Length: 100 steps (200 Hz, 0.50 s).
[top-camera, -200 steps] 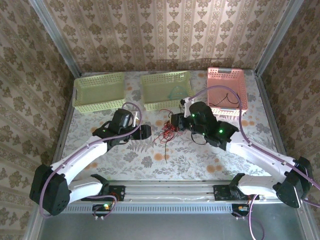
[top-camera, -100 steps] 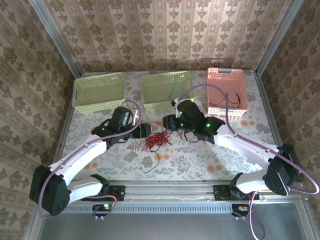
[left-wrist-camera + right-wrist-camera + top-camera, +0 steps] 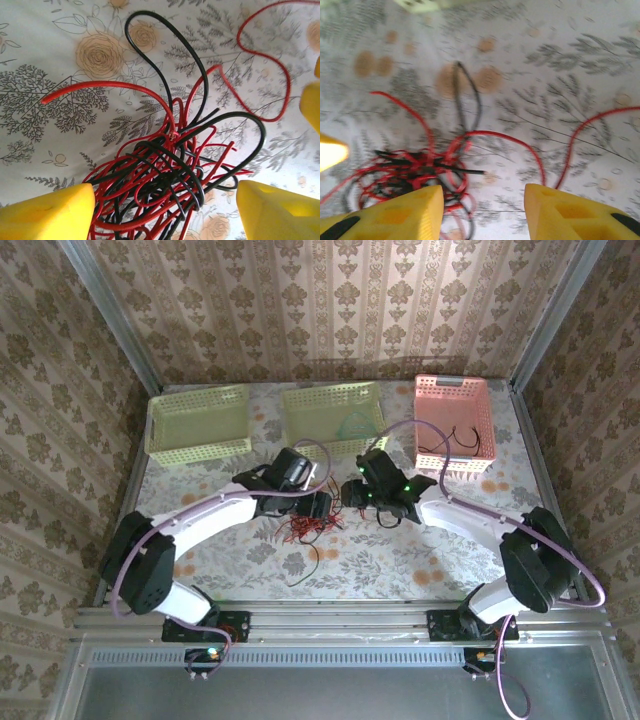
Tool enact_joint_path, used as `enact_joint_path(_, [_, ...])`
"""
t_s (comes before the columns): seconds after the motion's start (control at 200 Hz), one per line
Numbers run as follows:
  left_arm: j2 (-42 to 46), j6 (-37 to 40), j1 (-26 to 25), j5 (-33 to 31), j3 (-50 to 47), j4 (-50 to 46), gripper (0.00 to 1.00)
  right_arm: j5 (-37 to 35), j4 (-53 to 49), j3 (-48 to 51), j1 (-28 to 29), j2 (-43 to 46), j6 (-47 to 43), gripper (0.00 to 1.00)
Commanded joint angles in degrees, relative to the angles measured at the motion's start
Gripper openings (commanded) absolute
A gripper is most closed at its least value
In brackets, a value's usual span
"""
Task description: Untangle the cables
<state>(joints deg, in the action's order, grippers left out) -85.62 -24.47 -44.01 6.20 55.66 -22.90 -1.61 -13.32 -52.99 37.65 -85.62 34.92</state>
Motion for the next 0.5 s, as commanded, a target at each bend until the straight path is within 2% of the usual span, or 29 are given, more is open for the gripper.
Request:
enact_joint_path(0.0, [-2.24, 3.37, -1.41, -6.26, 0.43, -3.74, 0.75, 2.29, 2.87, 1.84, -0.82, -0.8, 1.2, 0.49])
enact_joint_path(0.19, [-5.03, 3.14, -2.0, -5.35, -1.15, -1.52, 0.65, 7.48, 7.58, 1.78, -0.82, -3.02, 1.15, 0.48])
enact_joint_path(0.405, [-4.54, 2.77, -2.22, -4.84, -3.52, 0.19, 0.35, 10.6, 10.6, 0.52, -0.91, -6.47, 1.25, 0.42])
enact_joint_path(0.495, [-3.6, 2.69, -2.2, -5.03, -4.3, 0.18, 0.26, 12.48, 11.18, 0.04, -0.82, -8.06, 1.46, 0.38])
